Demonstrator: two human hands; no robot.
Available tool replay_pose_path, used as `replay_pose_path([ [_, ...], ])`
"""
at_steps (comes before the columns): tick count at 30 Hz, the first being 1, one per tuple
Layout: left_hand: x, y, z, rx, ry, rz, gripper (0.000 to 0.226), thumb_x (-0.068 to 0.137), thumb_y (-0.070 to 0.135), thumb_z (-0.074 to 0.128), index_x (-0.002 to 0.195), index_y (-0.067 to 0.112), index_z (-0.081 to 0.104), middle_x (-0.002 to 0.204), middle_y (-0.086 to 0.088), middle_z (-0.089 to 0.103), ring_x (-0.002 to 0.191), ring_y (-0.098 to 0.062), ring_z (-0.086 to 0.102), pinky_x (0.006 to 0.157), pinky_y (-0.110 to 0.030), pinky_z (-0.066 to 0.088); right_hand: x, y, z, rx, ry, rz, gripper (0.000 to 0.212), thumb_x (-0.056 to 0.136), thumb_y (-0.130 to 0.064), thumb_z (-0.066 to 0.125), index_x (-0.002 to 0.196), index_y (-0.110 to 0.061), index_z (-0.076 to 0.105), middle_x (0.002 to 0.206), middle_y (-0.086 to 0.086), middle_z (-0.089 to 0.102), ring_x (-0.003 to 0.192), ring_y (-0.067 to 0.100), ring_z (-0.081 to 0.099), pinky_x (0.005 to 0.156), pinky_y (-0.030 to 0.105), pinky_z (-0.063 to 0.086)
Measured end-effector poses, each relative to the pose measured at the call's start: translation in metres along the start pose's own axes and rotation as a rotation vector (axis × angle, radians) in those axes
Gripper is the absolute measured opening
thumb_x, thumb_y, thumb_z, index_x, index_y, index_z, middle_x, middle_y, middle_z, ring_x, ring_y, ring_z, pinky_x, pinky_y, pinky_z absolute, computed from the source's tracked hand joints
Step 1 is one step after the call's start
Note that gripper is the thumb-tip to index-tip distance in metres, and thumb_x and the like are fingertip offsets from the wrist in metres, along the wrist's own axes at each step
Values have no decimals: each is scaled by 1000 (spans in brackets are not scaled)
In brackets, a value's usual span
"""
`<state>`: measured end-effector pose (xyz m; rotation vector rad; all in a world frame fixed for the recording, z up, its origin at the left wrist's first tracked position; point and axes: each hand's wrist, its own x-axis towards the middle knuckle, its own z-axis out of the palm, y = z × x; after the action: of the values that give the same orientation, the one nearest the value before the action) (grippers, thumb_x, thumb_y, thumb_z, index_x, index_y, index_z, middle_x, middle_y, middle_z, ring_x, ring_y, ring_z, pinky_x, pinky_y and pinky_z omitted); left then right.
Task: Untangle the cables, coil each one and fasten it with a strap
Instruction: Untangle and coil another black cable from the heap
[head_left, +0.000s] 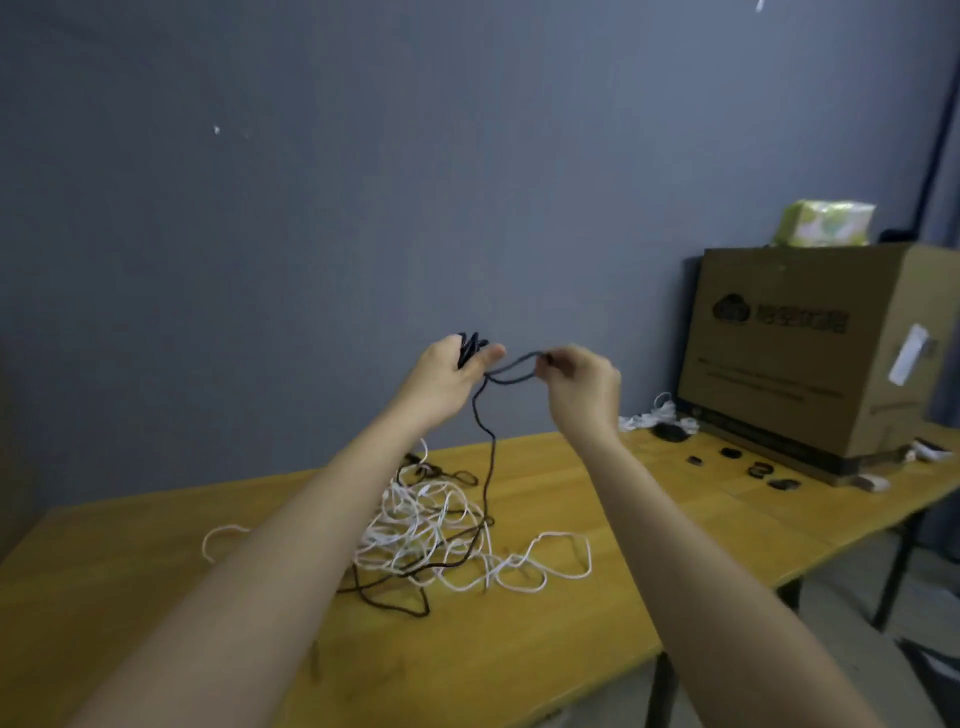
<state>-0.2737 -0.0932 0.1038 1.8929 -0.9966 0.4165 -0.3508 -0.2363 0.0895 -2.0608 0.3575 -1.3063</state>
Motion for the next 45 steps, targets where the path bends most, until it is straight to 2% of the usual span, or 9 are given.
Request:
replay_pose_path([
  [6,36,79,-25,-537,-122,101,42,89,53,45,83,11,41,50,11,29,44,-6,25,50,-21,27,78,-72,-46,203,243,-193,24,97,-9,46,99,-14,69,83,0,69,76,7,63,68,19,48],
  [11,17,62,-11,-540,-250,106,29,100,30,41,80,9,43,44,13,31,40,-6,29,64,-31,37,52,-35,-25,607,-63,106,22,101,-15,45,88,-16,63,57,1,40,45,11,41,47,24,46],
  [15,1,23,-6,-535,-241,-13,31,98,32,43,86,4,48,42,12,33,37,-5,30,64,-30,40,25,9,-22,263,-185,9,24,100,-29,47,99,-16,68,45,-16,41,42,1,37,45,15,28],
  [17,-8,11,-6,-530,-263,-51,33,96,35,44,86,4,49,44,12,34,37,-5,31,64,-28,42,19,22,-22,-49,-221,-103,29,100,-39,45,103,-22,68,56,-15,51,50,1,45,47,21,29],
  [20,-17,6,0,-547,-334,-79,39,86,44,47,87,6,50,48,11,32,40,-5,29,60,-25,35,17,26,-19,-407,-75,-253,35,99,-45,42,98,-22,68,71,-6,58,66,17,54,48,26,28],
  [26,-27,-5,17,-276,-399,-99,33,96,43,45,87,12,50,59,7,40,45,-1,38,51,-14,36,12,14,4,-284,189,-436,39,98,-43,42,87,-13,65,55,-2,56,45,22,49,42,26,31],
  [31,-40,-6,9,-387,-345,-119,43,90,53,37,81,13,49,51,11,35,45,-5,34,59,-20,42,5,29,16,-342,32,-326,41,99,-46,41,83,-12,59,60,1,56,53,24,48,45,28,27],
  [39,-46,-14,11,-678,-149,-236,40,103,38,32,74,13,45,43,11,29,39,-7,26,58,-25,39,-47,39,47,524,-374,164,29,101,-27,44,80,-14,58,55,3,50,47,11,45,50,27,38],
  [45,-50,-32,11,-823,71,-359,39,102,38,34,75,14,45,41,13,27,34,-4,23,60,-26,37,-89,45,64,940,-483,421,15,100,-10,44,113,-8,52,57,-1,41,55,14,53,81,41,53],
])
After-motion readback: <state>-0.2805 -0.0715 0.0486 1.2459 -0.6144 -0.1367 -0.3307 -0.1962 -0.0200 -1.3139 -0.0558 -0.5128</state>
